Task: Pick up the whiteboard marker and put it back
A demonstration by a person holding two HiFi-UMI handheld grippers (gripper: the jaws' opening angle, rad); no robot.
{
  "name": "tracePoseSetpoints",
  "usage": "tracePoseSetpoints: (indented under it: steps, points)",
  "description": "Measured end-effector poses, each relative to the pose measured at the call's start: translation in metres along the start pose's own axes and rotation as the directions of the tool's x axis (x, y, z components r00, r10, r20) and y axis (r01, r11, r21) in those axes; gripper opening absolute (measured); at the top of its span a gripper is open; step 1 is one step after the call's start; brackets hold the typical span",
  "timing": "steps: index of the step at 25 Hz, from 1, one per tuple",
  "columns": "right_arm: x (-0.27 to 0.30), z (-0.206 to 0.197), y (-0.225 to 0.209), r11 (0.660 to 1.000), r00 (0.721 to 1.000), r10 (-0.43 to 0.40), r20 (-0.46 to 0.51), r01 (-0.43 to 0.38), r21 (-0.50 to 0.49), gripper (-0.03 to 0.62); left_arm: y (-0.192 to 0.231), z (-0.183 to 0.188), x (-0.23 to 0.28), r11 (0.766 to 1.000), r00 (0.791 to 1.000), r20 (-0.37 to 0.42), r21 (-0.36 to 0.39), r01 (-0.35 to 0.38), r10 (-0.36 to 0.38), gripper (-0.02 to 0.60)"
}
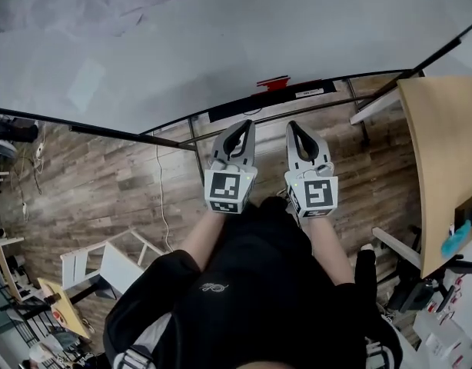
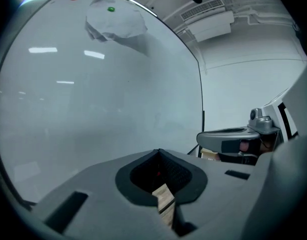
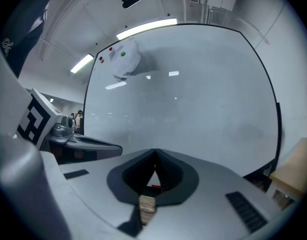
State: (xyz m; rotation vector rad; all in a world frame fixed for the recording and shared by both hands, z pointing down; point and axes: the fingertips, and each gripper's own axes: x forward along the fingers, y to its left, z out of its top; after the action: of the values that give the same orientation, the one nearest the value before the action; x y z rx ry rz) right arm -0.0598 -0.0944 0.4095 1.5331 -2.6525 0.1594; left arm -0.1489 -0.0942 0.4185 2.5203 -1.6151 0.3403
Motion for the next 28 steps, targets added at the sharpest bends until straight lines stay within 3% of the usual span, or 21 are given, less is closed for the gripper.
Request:
tracePoseSetpoints:
  steps: [11, 17, 20, 24, 28]
  points:
    - [-0.02, 0.017, 0.063, 0.992, 0.995, -0.093, 0.022, 0.095, -0.083, 0.002, 0.031, 0.01, -0.063, 0.999, 0.994, 0.099, -0.016, 0.05, -0.048, 0.006]
    - [-0.056, 0.014, 0.069, 0.981, 0.984, -0.178, 0.015, 0.178, -0.079, 0.002, 0.019, 0.007, -0.08, 0.993, 0.985, 0.132, -0.022, 0.115, -0.111, 0.006]
    - [-0.073, 0.026, 0.065, 0.974, 0.979, -0.199, 0.047, 0.203, -0.103, 0.002, 0.011, 0.007, -0.088, 0.994, 0.985, 0.14, -0.034, 0.105, -0.1, 0.006]
    - [-0.09, 0.037, 0.063, 0.98, 0.982, -0.172, 0.077, 0.178, -0.091, 0.002, 0.005, 0.024, -0.106, 0.999, 0.986, 0.162, -0.017, 0.043, -0.039, 0.006]
    - [-0.1, 0.05, 0.056, 0.984, 0.986, -0.146, 0.086, 0.153, -0.089, 0.002, -0.009, 0.043, -0.114, 0.998, 0.982, 0.189, -0.051, 0.024, -0.014, 0.006]
